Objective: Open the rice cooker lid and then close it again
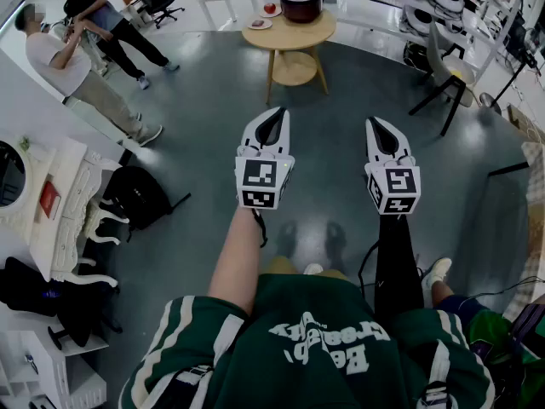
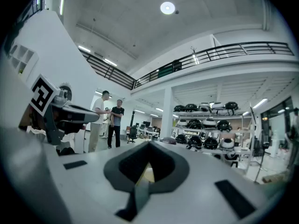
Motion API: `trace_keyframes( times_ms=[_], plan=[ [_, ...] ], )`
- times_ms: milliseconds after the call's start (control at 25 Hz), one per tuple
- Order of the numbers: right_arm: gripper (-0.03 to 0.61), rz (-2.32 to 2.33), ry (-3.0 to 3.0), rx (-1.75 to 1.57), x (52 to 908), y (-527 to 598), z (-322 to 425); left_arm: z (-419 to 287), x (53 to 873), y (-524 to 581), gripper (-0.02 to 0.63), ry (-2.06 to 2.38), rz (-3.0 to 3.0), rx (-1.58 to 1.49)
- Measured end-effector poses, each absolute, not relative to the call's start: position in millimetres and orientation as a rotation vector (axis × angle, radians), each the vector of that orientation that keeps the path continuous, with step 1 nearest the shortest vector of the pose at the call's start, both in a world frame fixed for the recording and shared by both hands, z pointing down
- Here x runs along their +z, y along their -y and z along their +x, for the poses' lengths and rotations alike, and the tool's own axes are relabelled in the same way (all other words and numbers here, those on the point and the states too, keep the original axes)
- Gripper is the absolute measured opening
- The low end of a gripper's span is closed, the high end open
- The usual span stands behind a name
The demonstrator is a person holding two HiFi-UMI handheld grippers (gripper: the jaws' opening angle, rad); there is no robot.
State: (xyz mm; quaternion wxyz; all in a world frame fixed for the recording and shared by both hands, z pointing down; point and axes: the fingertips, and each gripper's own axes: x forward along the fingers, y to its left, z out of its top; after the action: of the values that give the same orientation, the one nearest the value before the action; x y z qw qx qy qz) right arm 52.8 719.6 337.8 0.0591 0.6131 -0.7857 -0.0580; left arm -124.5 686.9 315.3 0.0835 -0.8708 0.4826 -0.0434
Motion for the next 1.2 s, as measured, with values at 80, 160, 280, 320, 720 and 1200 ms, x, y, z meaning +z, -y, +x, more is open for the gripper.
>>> trace_keyframes(
  times_ms=[80,160,280,320,720,1200],
  plan=[
    [0.005,1.857,2.379,-0.173,338.6,-718.0,52.2,-125.1,316.1,-685.6,-0.005,-1.441,-2.598,-0.133],
    [0.005,1.858,2.380,-0.172,339.4,-716.0,51.7,-125.3,317.8,-683.8,-0.005,-1.442,-2.599,-0.137],
    [0.005,1.857,2.423,-0.177,336.2,-711.0,49.3,-126.3,318.4,-678.9,-0.005,-1.444,-2.594,-0.148],
    [0.005,1.857,2.449,-0.176,333.7,-708.7,48.3,-126.7,317.3,-676.9,-0.005,-1.442,-2.591,-0.150],
    [0.005,1.842,2.456,-0.198,337.3,-651.2,45.9,-126.5,319.9,-618.5,-0.005,-1.447,-2.606,-0.103],
    [0.005,1.862,2.414,-0.149,350.4,-484.5,52.0,-134.7,336.6,-443.4,-0.005,-1.469,-2.633,-0.129]
  ],
)
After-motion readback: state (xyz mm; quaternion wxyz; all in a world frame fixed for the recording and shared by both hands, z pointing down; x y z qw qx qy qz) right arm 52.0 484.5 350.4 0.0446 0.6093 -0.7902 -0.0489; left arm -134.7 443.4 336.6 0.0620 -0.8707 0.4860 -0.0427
